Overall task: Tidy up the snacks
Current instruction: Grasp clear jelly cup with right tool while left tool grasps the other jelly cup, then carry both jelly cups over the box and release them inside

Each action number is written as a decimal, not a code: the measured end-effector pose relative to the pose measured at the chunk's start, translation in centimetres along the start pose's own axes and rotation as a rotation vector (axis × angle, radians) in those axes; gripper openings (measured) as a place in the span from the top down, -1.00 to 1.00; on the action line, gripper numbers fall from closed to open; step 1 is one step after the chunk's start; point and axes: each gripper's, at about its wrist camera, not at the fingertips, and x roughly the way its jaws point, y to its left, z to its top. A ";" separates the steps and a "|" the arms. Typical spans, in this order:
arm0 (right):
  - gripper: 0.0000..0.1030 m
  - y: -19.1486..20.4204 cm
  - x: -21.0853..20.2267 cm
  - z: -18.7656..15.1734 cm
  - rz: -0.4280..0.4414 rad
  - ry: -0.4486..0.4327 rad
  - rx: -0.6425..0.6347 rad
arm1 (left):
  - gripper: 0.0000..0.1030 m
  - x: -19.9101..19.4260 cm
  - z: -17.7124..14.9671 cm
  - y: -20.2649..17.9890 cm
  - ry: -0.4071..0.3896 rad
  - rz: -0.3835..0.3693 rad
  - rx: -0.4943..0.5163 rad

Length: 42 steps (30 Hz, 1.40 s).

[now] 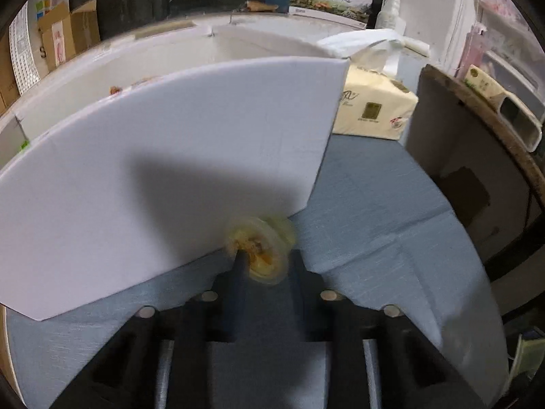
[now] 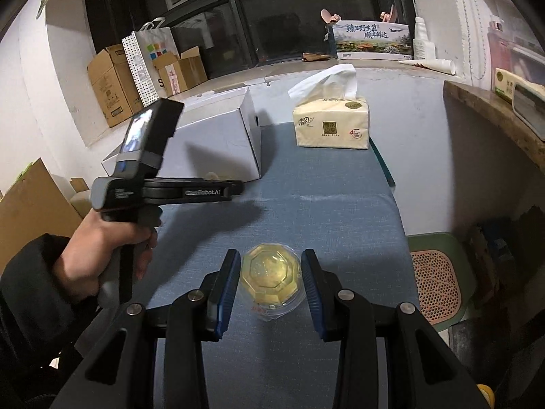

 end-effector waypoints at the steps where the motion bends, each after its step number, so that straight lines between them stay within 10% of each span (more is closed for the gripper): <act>1: 0.22 0.1 0.1 0.0 0.000 0.000 -0.001 | 0.59 -0.6 -0.3 0.2 -0.018 -0.009 0.005; 11: 0.22 2.2 0.7 0.4 0.027 0.008 -0.052 | 0.95 -10.0 -3.8 3.1 -0.182 -0.096 0.017; 18: 0.22 4.1 2.2 0.5 0.054 0.032 -0.084 | 0.92 -10.4 -4.9 5.3 -0.136 -0.120 -0.001; 19: 0.22 4.4 2.3 0.4 0.056 0.035 -0.089 | 0.83 -9.9 -4.8 5.3 -0.126 -0.115 -0.011; 21: 0.22 4.8 2.3 0.3 0.053 0.038 -0.103 | -0.30 -8.4 -4.2 4.4 -0.101 -0.103 0.016; 23: 0.22 4.7 2.2 0.2 0.051 0.038 -0.099 | -0.92 -7.3 -3.8 3.3 -0.097 -0.100 0.031; 35: 0.22 2.8 0.9 -0.5 0.039 0.019 -0.036 | -0.92 -0.7 -1.7 -1.0 0.007 0.004 0.141; 37: 0.22 2.5 0.8 -0.6 0.037 0.021 -0.029 | -0.54 -0.1 -1.7 -0.6 0.022 -0.016 0.130; 38: 0.22 2.3 0.8 -0.7 0.036 0.022 -0.022 | 0.05 0.1 -1.8 -0.3 0.030 -0.020 0.116; 42: 0.22 2.2 0.9 -0.8 0.037 0.026 -0.015 | 0.08 -0.9 -2.4 0.8 0.007 -0.047 0.106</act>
